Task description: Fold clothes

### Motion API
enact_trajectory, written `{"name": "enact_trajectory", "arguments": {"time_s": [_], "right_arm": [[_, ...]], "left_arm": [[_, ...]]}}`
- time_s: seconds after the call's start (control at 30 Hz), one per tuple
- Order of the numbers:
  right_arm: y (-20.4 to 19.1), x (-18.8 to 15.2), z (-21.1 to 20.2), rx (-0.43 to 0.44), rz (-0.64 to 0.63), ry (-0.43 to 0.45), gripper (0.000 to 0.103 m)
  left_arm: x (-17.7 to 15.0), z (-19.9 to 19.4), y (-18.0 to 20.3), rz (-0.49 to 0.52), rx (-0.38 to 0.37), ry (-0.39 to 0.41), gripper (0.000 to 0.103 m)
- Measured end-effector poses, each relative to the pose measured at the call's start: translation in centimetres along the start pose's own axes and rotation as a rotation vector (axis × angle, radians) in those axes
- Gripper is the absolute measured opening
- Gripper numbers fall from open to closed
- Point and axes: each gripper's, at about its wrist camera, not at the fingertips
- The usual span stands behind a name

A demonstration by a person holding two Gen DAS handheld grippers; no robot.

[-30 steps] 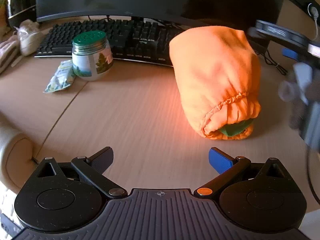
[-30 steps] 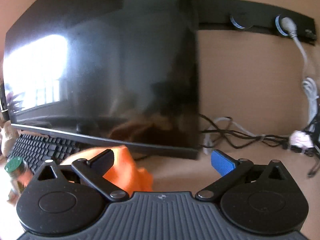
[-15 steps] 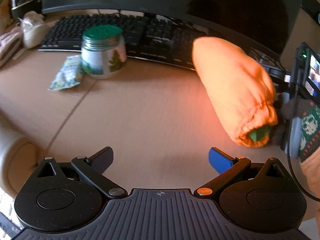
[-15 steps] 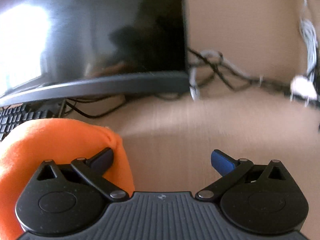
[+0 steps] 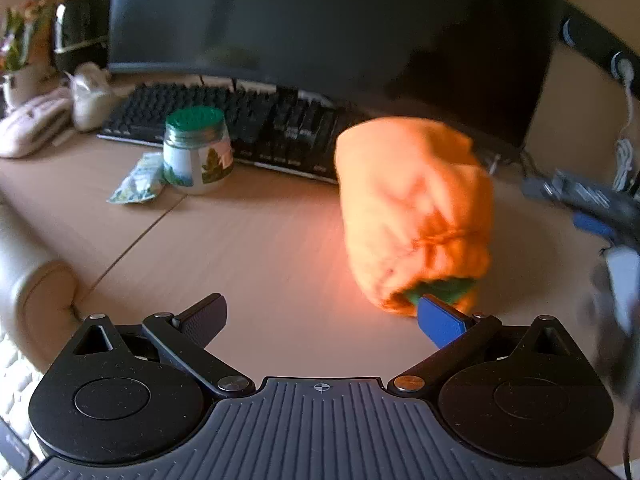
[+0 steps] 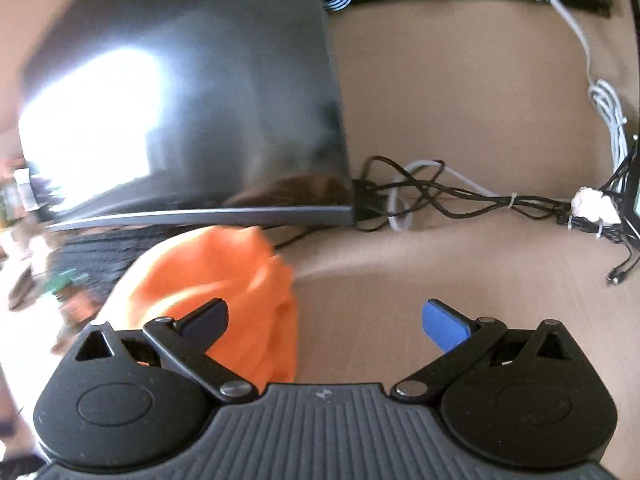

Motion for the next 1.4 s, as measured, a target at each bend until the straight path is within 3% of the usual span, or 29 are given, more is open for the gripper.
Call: {"name": "enact_trajectory", "arguments": {"time_s": [0.27, 0.4, 0.53, 0.7, 1.4], "right_arm": [[-0.6, -6.8, -13.5, 0.088, -0.121, -0.034, 0.103], [-1.4, -9.0, -17.3, 0.075, -0.19, 0.021, 0.103], [-1.9, -10.2, -19.1, 0.062, -0.246, 0.057, 0.103], [-1.2, -10.7, -20.6, 0.063, -0.225, 0.072, 0.103], [0.2, -11.4, -21.0, 0.084, -0.159, 0.044, 0.103]], "left_arm": [[-6.2, -7.8, 3.4, 0.011, 0.034, 0.13, 0.103], [-9.5, -11.5, 5.0, -0.01, 0.085, 0.181, 0.103], [-10.9, -12.7, 5.9, 0.016, 0.088, 0.183, 0.103], [-11.2, -13.6, 6.4, 0.012, 0.111, 0.182, 0.103], [-11.4, -13.9, 8.0, 0.033, 0.116, 0.148, 0.103]]}}
Point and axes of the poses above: each gripper's, at about its wrist camera, not at the fingertips, and z roughly the way its jaws point, y to its right, x to its top, and after that the axes turned 4 degrees about x, right-handed
